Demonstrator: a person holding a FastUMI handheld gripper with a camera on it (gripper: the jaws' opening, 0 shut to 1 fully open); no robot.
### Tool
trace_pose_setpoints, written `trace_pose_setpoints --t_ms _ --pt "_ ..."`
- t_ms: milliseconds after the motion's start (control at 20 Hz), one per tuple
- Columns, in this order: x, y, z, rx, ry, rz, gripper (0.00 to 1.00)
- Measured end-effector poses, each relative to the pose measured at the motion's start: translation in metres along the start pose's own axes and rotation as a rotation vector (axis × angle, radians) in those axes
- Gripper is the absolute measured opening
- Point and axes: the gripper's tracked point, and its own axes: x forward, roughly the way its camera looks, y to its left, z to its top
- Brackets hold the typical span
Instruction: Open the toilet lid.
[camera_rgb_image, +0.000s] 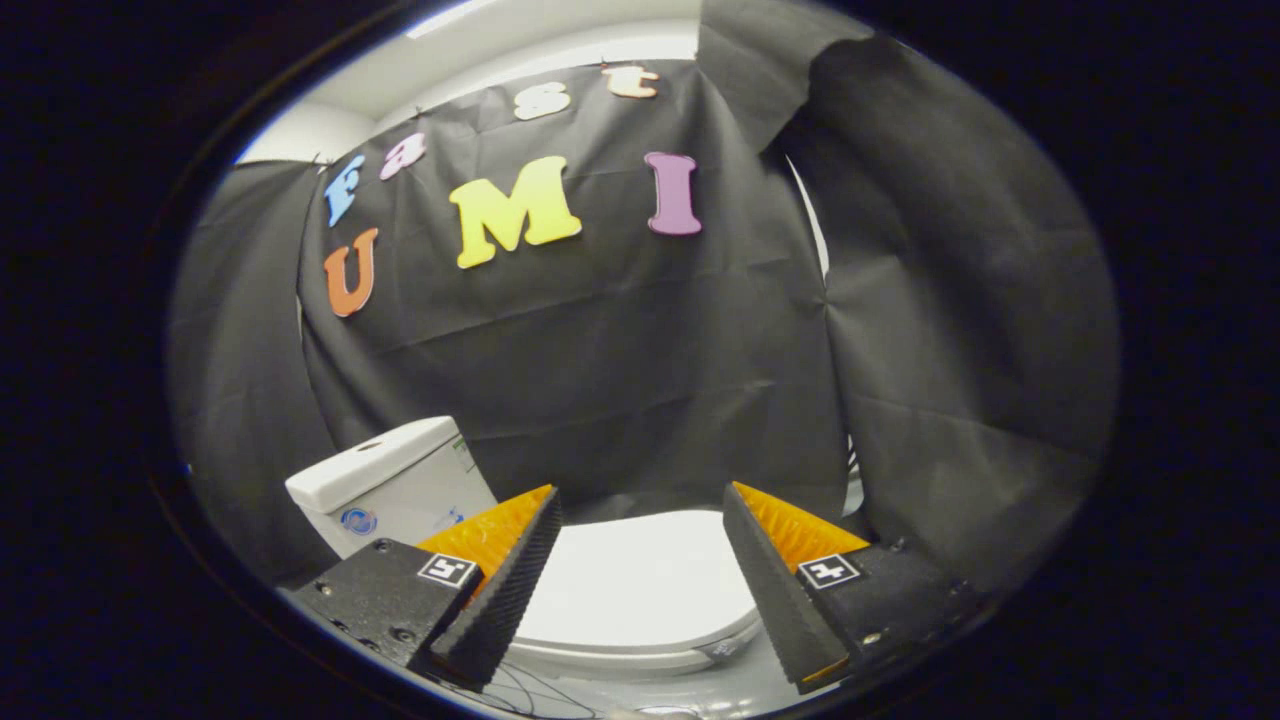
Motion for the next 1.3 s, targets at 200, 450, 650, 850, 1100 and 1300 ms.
trace_pose_setpoints --t_ms 200,450,650,850,1100,1300 --pt "0.021 -0.034 -0.044 0.077 0.096 -0.012 1.0" --pt "0.044 -0.076 -0.106 0.189 0.235 -0.047 1.0" --pt "0.057 -0.097 -0.149 0.294 0.326 -0.073 1.0" --pt "0.055 -0.112 -0.196 0.428 0.435 -0.07 1.0" --pt "0.055 -0.119 -0.23 0.541 0.501 -0.07 0.97" --pt "0.058 -0.113 -0.243 0.627 0.526 -0.037 0.86"
